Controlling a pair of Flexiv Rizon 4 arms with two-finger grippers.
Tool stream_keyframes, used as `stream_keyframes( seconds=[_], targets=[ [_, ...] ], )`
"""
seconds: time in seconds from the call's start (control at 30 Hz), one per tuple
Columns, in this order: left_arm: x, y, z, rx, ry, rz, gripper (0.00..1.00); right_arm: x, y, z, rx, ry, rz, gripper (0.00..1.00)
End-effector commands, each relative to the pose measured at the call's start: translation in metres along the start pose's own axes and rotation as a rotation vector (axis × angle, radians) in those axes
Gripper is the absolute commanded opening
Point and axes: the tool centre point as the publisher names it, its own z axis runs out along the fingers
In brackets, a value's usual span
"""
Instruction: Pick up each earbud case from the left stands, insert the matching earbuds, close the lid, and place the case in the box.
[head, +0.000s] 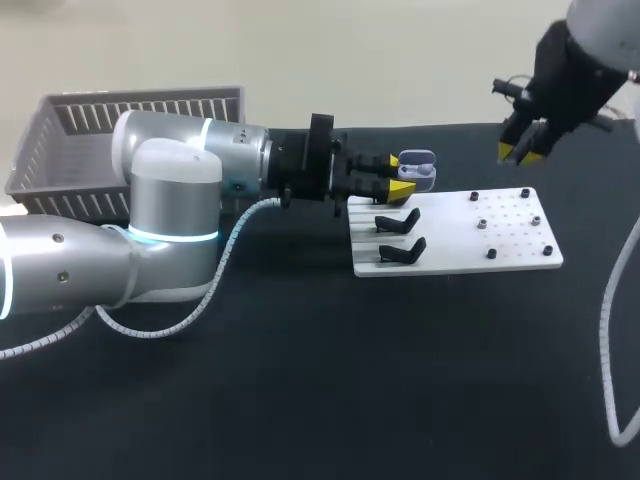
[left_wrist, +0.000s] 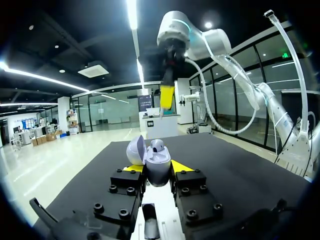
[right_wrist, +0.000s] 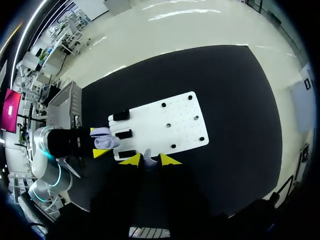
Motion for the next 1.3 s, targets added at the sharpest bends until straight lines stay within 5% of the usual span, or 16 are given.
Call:
stream_keyframes(
  seconds=[0.03, 0.57, 1.3],
  targets=[
    [0.001, -0.001, 0.0, -0.003, -0.001, 0.002, 0.0, -0.001, 0.017, -0.027, 0.034, 0.053, -0.053, 0.0],
    [0.001, -0.001, 0.0, -0.003, -0.001, 0.002, 0.0, 0.024, 0.076, -0.006, 0.119, 0.082, -0.344, 0.0],
    [0.001, -0.001, 0.0, -0.003, -0.001, 0.002, 0.0, 0.02, 0.099, 0.029, 0.156, 0.113, -0.439, 0.0]
  ],
)
